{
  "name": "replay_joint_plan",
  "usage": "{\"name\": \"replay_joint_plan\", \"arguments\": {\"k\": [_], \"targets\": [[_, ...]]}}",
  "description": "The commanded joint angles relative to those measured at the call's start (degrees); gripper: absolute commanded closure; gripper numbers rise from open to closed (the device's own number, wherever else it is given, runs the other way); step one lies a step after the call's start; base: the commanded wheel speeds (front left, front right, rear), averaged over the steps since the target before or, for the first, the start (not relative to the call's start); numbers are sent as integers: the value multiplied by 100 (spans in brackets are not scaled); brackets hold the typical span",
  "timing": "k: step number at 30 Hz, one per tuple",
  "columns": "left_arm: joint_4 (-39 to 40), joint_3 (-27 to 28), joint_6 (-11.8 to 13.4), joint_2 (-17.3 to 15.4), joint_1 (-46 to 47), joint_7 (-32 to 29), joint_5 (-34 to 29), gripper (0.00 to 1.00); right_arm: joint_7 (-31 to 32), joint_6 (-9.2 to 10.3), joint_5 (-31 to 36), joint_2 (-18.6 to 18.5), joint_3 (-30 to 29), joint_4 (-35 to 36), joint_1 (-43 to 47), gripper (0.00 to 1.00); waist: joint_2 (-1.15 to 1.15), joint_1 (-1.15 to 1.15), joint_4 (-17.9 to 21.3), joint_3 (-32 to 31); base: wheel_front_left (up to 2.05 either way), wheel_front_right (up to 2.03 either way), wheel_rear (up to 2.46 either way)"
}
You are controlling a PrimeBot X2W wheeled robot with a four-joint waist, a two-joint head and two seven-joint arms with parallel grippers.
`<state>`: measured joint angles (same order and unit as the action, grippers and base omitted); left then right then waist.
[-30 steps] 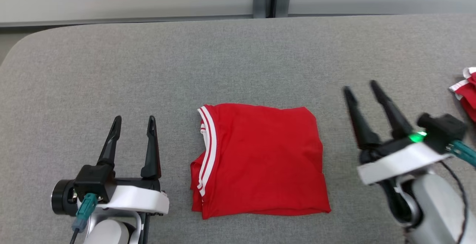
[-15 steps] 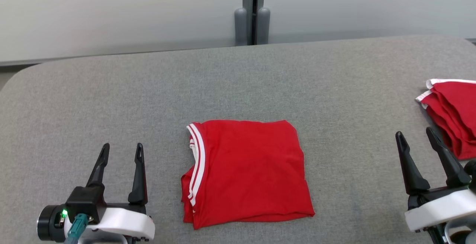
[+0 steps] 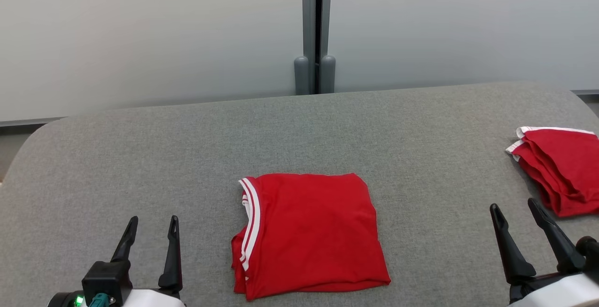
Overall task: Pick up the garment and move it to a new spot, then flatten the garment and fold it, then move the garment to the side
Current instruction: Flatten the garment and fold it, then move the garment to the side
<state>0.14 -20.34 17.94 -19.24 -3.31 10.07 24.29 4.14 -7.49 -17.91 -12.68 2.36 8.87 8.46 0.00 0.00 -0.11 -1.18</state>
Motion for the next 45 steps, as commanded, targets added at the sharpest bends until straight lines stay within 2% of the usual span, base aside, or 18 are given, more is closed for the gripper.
{"name": "replay_joint_plan", "arguments": {"k": [1, 26, 32, 39, 45], "targets": [[35, 35, 40, -47, -78, -27, 38, 0, 36, 0, 35, -15, -17, 57, 94, 0, 0, 0, -15, -61, 0, 0, 0], [60, 4, 157, -135, -150, -170, 134, 0, 312, 0, 70, 83, -95, 303, 247, 0, 0, 0, -52, -124, 0, 0, 0], [131, -11, 154, -110, 40, -122, 87, 0, 318, 0, 90, 55, -72, 308, 183, 0, 0, 0, -139, 38, 0, 0, 0], [200, -88, 106, 48, 557, 25, -30, 0, 158, 0, -75, -139, 219, -131, -182, 0, 0, 0, -487, 625, 0, 0, 0], [147, -100, 30, 213, 992, 227, -67, 0, -94, 0, -348, -353, 944, -954, -804, 0, 0, 0, -804, 1198, 0, 0, 0]]}}
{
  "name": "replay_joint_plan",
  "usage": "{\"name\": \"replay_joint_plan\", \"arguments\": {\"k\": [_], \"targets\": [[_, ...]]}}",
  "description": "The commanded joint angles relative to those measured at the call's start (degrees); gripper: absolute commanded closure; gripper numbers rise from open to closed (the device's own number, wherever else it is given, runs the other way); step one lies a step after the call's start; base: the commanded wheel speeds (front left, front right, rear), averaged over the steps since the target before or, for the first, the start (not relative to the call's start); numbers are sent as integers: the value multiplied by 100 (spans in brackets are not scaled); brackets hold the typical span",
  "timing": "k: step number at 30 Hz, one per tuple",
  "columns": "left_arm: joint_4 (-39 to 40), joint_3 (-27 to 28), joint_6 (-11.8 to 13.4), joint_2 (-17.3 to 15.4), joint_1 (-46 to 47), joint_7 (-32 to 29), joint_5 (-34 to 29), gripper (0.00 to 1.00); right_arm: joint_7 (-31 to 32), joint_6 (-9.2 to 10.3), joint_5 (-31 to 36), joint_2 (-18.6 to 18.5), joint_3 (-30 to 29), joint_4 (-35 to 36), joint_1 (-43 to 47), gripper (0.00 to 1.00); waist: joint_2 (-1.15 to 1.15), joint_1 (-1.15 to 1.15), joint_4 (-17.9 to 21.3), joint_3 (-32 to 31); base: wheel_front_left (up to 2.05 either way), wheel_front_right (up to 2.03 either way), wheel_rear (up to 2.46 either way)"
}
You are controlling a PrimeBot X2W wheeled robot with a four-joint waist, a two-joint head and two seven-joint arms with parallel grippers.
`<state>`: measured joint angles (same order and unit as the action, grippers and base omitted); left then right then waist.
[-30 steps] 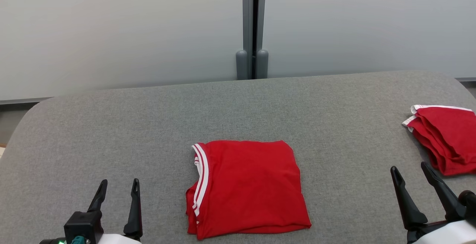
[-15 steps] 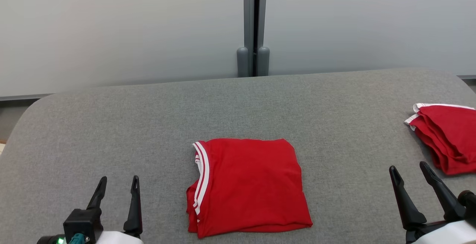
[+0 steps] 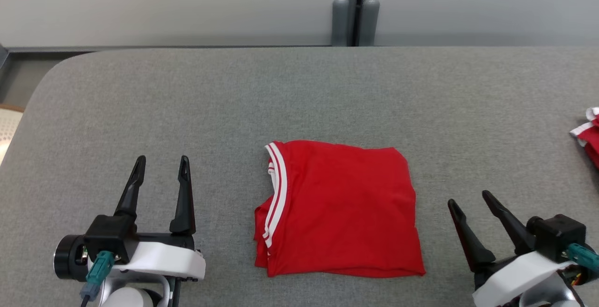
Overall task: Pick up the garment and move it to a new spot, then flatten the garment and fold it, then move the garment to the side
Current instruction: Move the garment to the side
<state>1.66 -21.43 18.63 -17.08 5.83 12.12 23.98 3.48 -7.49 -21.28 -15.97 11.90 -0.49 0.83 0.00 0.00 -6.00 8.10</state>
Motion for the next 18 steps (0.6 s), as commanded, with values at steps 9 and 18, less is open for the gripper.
{"name": "replay_joint_plan", "arguments": {"k": [9, 18], "targets": [[-19, -13, -98, 221, 443, 216, -142, 0, -226, 0, -553, 20, 899, -1593, -863, 0, 0, 0, -521, 740, 0, 0, 0], [49, 119, -179, 298, 500, 299, -249, 0, -224, -2, -1084, 27, 1606, -2432, -1145, 100, 0, 0, -566, 760, 0, 0, 0]]}}
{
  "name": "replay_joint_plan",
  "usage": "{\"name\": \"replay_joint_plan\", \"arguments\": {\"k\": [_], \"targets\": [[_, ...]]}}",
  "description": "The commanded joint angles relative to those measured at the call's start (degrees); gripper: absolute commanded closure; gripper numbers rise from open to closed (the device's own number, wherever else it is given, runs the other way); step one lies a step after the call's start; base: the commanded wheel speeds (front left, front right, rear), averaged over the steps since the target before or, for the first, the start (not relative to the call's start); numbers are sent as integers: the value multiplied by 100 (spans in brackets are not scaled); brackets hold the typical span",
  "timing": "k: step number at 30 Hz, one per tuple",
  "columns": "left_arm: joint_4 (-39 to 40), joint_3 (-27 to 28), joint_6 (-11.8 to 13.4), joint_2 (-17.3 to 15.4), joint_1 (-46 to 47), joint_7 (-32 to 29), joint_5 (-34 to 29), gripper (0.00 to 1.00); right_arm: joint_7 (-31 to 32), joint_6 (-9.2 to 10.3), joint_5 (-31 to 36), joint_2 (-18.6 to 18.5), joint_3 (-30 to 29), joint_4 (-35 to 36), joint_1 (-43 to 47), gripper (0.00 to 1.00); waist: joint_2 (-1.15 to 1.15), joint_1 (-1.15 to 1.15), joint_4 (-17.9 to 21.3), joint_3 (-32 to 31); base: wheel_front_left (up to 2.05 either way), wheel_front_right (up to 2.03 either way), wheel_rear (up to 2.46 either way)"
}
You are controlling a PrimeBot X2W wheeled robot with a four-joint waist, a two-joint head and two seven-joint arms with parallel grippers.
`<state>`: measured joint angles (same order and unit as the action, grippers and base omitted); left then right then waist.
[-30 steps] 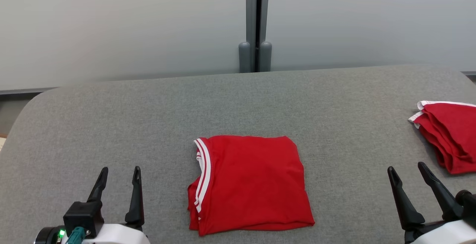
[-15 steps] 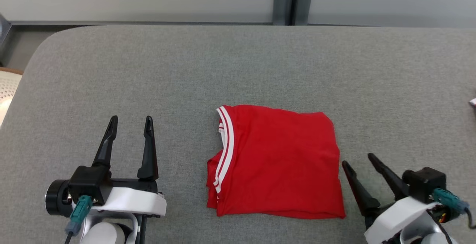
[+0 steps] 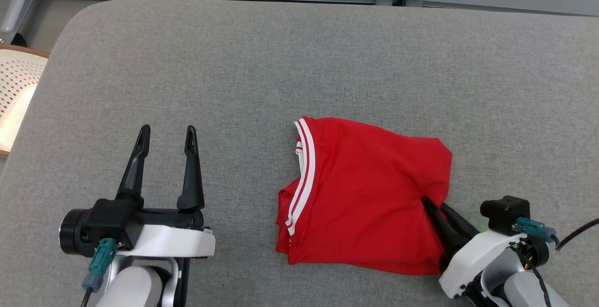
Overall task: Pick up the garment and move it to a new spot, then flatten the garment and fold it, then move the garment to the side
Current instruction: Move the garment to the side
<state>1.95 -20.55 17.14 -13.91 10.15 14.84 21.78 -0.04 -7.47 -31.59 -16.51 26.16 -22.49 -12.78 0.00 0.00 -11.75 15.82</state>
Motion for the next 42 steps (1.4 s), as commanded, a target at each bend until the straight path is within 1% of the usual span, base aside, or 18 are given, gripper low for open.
{"name": "replay_joint_plan", "arguments": {"k": [1, 7, 12, 15, 22, 26, 29, 31, 34, 35, 38, 42], "targets": [[44, 55, -38, -10, 63, 33, -43, 0, 73, -3, -94, 55, 200, -223, 183, 100, 0, 0, 22, -32, 0, 0, 0], [225, 268, -71, 60, -42, 35, -130, 0, -214, 5, -76, -244, 150, -178, -8, 100, 0, 0, 202, -169, 0, 0, 0], [491, 467, -142, 91, -31, 36, -309, 0, -283, 5, -12, -523, -25, -121, -176, 100, 0, 0, 563, -89, 0, 0, 0], [581, 567, -176, 80, 37, 29, -431, 0, -282, 3, 25, -707, -82, -28, -282, 100, 0, 0, 911, 5, 0, 0, 0], [647, 656, -270, -32, 234, 28, -668, 0, -346, 3, 41, -1049, -114, 57, -836, 100, 0, 0, 1913, 310, 0, 0, 0], [647, 543, -359, -84, 501, 1, -777, 0, -439, 3, -6, -1411, -143, 113, -1292, 100, 0, 0, 2292, 591, 0, 0, 0], [660, 423, -430, -103, 753, -67, -875, 0, -517, 2, -78, -1786, -204, 193, -1621, 100, 0, 0, 2429, 845, 0, 0, 0], [665, 343, -470, -93, 953, -107, -933, 0, -561, 3, -93, -2134, -343, 170, -1783, 100, 0, 0, 2467, 1012, 0, 0, 0], [673, 274, -498, -81, 1197, -153, -1007, 0, -637, 2, -156, -2511, -557, 114, -2013, 100, 0, 0, 2498, 1252, 0, 0, 0], [673, 274, -498, -81, 1197, -153, -1007, 0, -637, 2, -156, -2511, -557, 114, -2013, 100, 0, 0, 2498, 1252, 0, 0, 0], [684, 203, -548, -94, 1406, -209, -1073, 0, -718, 3, -260, -2875, -763, -78, -2250, 100, 0, 0, 2486, 1481, 0, 0, 0], [716, 120, -609, -125, 1642, -298, -1164, 0, -745, 2, -391, -3148, -867, -434, -2592, 100, 0, 0, 2410, 1787, 0, 0, 0]]}}
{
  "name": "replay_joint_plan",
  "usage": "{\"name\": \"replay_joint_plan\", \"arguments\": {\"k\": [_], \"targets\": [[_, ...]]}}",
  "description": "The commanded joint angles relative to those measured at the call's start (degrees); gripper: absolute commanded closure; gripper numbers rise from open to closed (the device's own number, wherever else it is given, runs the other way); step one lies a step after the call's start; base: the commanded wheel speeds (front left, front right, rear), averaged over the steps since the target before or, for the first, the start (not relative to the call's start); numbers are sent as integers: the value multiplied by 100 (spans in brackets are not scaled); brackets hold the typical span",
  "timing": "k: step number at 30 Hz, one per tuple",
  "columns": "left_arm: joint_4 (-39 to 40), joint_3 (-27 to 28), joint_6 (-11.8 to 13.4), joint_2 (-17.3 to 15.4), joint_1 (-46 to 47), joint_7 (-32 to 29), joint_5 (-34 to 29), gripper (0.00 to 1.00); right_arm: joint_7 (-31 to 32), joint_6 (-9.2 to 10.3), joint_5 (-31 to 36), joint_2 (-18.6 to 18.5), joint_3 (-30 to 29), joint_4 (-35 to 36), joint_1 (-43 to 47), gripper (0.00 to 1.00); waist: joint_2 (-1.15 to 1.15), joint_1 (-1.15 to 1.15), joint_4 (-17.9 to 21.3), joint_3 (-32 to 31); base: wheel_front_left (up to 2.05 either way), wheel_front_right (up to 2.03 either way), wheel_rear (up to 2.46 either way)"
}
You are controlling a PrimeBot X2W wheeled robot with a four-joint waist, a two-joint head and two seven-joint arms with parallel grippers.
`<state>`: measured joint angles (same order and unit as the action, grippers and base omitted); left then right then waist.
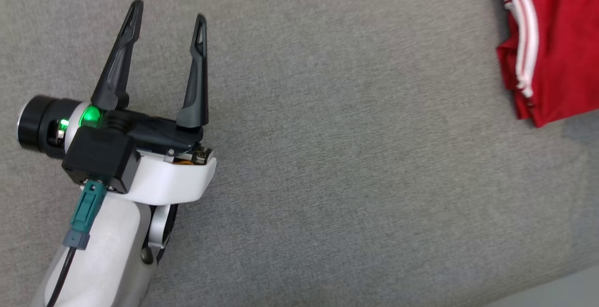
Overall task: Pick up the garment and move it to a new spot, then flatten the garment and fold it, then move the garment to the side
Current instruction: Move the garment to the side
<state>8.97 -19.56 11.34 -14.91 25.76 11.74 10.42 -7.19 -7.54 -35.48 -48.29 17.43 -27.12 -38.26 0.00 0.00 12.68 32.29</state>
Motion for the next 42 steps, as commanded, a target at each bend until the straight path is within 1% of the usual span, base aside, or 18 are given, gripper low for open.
{"name": "replay_joint_plan", "arguments": {"k": [1, 3, 7, 8, 9, 10, 11, 13, 15, 19, 21, 24, 29, 32, 36, 37, 42], "targets": [[45, -9, -24, -21, 153, -10, -58, 0, -42, 10, -89, -31, -21, -92, -113, 100, 0, 0, -78, 239, 0, 0, 0], [64, -46, -56, -23, 259, -42, -86, 0, -49, 12, -184, -112, -63, -416, -242, 100, 0, 0, -151, 393, 0, 0, 0], [104, -89, -78, -38, 431, -87, -141, 0, -173, 11, -416, 95, -46, -1086, -537, 100, 0, 0, -218, 609, 0, 0, 0], [104, -96, -80, -42, 455, -98, -149, 0, -222, 11, -459, 149, -41, -1270, -590, 77, 0, 0, -227, 630, 0, 0, 0], [102, -105, -76, -45, 469, -93, -148, 0, -288, 11, -511, 192, -48, -1436, -661, 51, 0, 0, -232, 645, 0, 0, 0], [97, -115, -80, -48, 476, -106, -142, 0, -334, 11, -609, 271, -78, -1617, -719, 9, 0, 0, -235, 650, 0, 0, 0], [91, -123, -81, -51, 488, -106, -143, 0, -385, 11, -636, 329, -63, -1773, -748, 0, 0, 0, -236, 646, 0, 0, 0], [49, -131, -69, -56, 459, -109, -120, 0, -583, 11, -786, 524, -60, -2120, -759, 0, 0, 0, -209, 556, 0, 0, 0], [-2, -112, -37, -65, 366, -88, -80, 0, -687, 10, -918, 682, -82, -2238, -657, 0, 0, 0, -164, 432, 0, 0, 0], [-101, -81, 4, -71, 172, -59, -6, 0, -800, 10, -1109, 957, -151, -2054, -348, 0, 0, 0, -54, 118, 0, 0, 0], [-151, -58, 32, -84, 62, -41, 47, 0, -810, 10, -1042, 1044, -384, -1730, -179, 0, 0, 0, 2, -51, 0, 0, 0], [-252, -48, 26, -68, -121, 1, 162, 0, -799, 10, -781, 1327, -803, -1173, 365, 0, 0, 0, 25, -353, 0, 0, 0], [-457, -67, -2, 0, -415, 59, 354, 0, -799, 7, -236, 1930, -1273, -98, 1254, 0, 0, 0, -69, -846, 0, 0, 0], [-587, -59, 24, 47, -579, 109, 458, 0, -800, 7, 94, 2294, -1354, 475, 1771, 0, 0, 0, -199, -1103, 0, 0, 0], [-785, -39, 42, 139, -805, 185, 583, 0, -800, 6, 394, 2699, -1365, 1145, 2264, 0, 0, 0, -482, -1397, 0, 0, 0], [-785, -39, 42, 139, -805, 185, 583, 0, -800, 6, 394, 2699, -1365, 1145, 2264, 0, 0, 0, -482, -1397, 0, 0, 0], [-1009, 72, 121, 183, -1170, 255, 719, 0, -636, 7, 734, 2980, -1255, 1745, 2718, 0, 0, 0, -830, -1744, 0, 0, 0]]}}
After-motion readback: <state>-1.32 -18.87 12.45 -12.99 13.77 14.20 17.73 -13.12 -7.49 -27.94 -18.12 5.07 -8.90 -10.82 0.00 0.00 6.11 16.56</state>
